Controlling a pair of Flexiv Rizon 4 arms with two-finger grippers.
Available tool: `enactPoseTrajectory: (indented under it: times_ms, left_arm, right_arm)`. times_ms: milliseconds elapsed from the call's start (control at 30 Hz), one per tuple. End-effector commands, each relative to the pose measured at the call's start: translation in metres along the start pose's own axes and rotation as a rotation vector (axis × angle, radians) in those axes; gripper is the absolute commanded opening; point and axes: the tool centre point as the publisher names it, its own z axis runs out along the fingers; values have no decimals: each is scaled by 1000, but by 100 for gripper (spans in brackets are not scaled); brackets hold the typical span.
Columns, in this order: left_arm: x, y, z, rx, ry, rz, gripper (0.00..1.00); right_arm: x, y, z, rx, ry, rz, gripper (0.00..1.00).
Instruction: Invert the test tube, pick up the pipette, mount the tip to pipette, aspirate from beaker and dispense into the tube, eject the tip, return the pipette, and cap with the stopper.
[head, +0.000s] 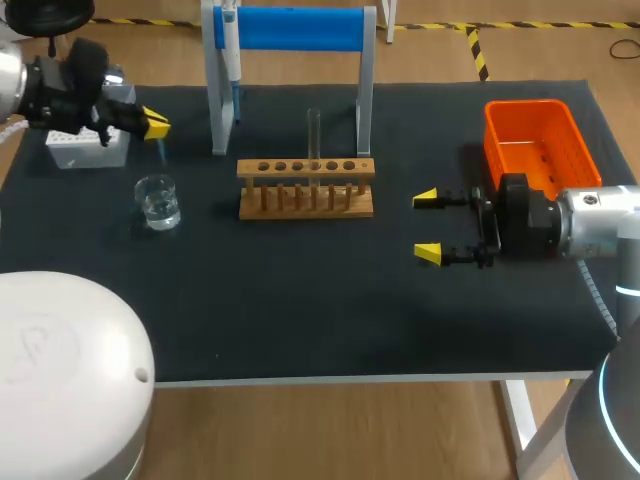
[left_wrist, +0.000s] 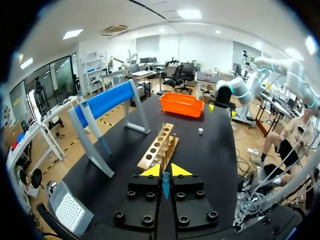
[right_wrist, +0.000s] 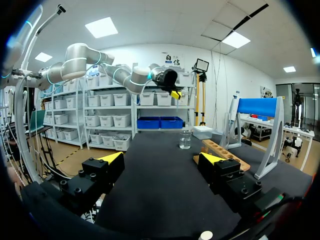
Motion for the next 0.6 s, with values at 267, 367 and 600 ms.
enactPoseTrajectory:
  times_ms: [267, 367, 600]
  left_arm:
    - [26, -26, 28, -3, 69, 38, 0]
    - [33, -33, 37, 6, 89, 49, 0]
    - [50, -45, 58, -4, 146, 81, 0]
  right_arm:
    - [1, 0, 0, 0, -3, -1, 100]
    - [1, 0, 0, 0, -3, -1, 100]
    - [1, 0, 0, 0, -3, -1, 100]
